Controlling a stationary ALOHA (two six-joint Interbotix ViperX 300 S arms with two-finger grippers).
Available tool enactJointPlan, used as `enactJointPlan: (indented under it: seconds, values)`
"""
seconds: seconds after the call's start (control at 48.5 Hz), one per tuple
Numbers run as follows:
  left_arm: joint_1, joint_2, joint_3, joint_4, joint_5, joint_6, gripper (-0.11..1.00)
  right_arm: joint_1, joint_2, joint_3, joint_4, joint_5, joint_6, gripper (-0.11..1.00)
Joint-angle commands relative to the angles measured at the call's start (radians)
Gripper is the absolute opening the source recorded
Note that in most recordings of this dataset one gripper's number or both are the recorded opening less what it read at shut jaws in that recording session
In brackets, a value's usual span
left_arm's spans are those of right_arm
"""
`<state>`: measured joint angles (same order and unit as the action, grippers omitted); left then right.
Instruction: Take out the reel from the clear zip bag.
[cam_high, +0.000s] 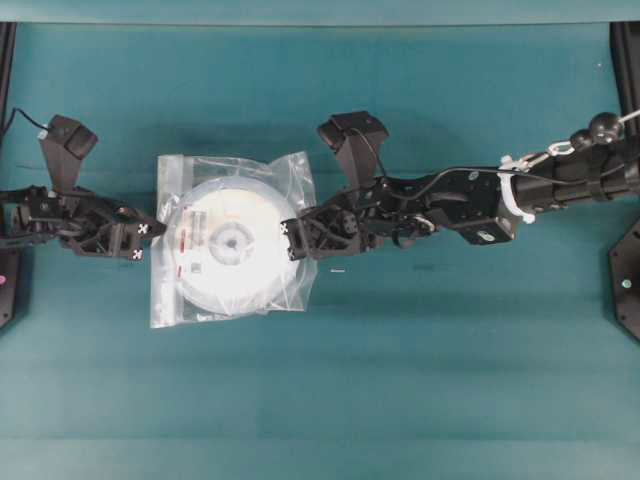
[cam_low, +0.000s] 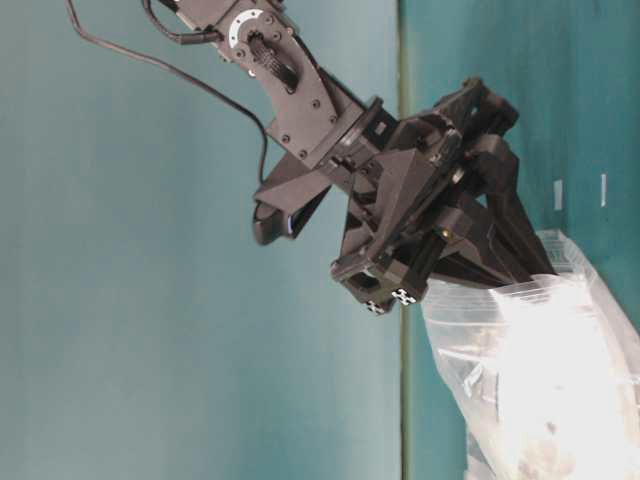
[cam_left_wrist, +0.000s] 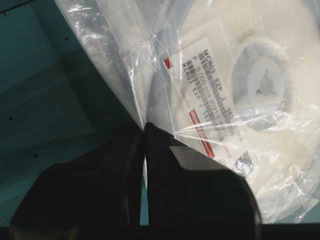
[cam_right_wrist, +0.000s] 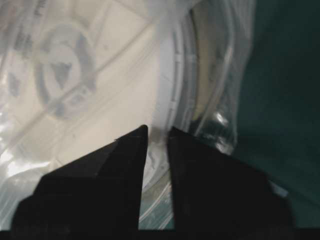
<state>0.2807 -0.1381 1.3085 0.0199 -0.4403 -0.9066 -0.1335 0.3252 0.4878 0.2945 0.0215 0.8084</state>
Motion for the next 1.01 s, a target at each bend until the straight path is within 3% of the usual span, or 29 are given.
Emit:
enactJointPlan:
  seconds: [0.0, 0.185, 0.989]
  values:
    - [0.002, -0.003, -0.005, 0.003, -0.003, 0.003, 0.0, -0.002, -0.02, 0.009, 0.002, -0.005, 0.018, 0.12]
    - [0.002, -0.002, -0.005, 0.002, 0.011, 0.003, 0.0, -0.005, -0.028, 0.028, 0.003, -0.021, 0.021, 0.07]
    - [0.002, -0.003, -0.005, 0.003, 0.021, 0.009, 0.0, -0.011, -0.117, 0.149, 0.003, -0.035, 0.021, 0.07]
